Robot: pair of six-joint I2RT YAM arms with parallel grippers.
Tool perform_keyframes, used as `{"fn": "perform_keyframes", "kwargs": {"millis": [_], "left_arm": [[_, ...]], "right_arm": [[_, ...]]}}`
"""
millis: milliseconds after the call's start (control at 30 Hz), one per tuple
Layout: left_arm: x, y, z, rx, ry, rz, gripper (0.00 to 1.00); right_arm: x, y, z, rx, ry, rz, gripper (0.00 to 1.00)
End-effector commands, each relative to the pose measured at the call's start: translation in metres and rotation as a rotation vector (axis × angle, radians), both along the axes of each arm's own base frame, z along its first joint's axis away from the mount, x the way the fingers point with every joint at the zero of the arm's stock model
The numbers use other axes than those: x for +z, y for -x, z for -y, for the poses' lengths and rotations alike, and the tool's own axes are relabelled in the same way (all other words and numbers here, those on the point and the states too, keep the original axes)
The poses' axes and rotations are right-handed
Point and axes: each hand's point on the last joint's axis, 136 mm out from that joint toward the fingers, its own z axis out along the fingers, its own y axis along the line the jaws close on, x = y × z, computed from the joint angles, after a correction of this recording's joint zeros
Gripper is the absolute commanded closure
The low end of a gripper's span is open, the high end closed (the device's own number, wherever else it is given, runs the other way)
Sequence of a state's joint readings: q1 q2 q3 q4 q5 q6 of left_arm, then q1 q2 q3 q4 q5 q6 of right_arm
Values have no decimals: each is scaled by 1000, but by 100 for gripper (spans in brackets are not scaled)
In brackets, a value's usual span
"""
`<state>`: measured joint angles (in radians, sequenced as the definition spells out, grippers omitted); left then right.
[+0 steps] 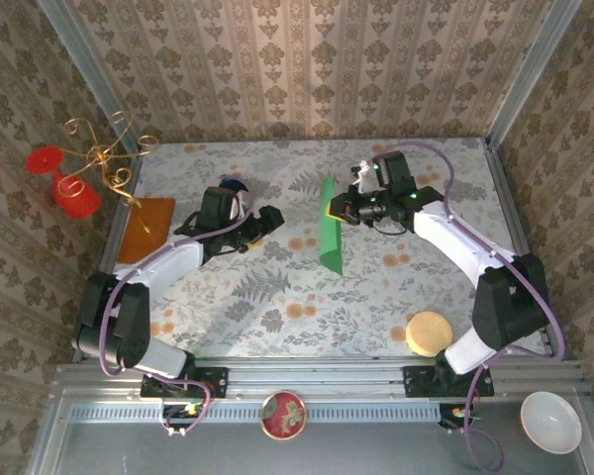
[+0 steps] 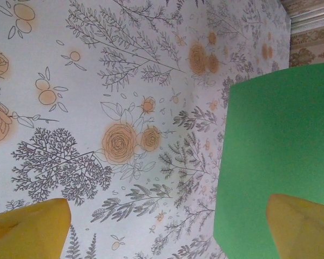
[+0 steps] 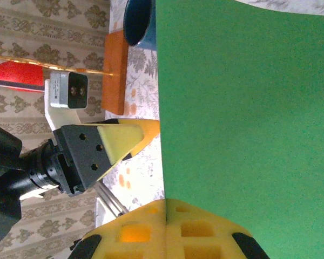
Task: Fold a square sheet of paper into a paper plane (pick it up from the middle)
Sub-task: First fold in half a square sheet of paper at the center of the table.
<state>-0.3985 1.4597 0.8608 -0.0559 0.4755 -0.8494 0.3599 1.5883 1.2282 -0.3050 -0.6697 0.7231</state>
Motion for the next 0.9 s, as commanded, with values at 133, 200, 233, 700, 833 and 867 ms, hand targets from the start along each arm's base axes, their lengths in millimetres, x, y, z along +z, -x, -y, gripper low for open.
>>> {"fn": "perform_keyframes", "kwargs": {"millis": [133,200,233,700,833,867], "left_arm": [[-19,12,5,-33,-24,-25,3],[-24,16,9,-47,-37,-35,3],[-26,17,11,-56,-44,-39,4],[-60,59,71,-274,-180,-118,15],[-71,59,83,-292,-218,-137,22],[-73,58,85,-295,-227,-140,24]], "right_arm": [[-61,-1,-25,-21,-133,-119,97],[-77,0,-22,-35,-136,-138,97],[-87,1,-21,-40,-127,-153,97],[-163,21,12,-97,18,-249,97],[-170,23,13,-93,26,-267,97],[-171,24,13,-91,27,-268,97]]}}
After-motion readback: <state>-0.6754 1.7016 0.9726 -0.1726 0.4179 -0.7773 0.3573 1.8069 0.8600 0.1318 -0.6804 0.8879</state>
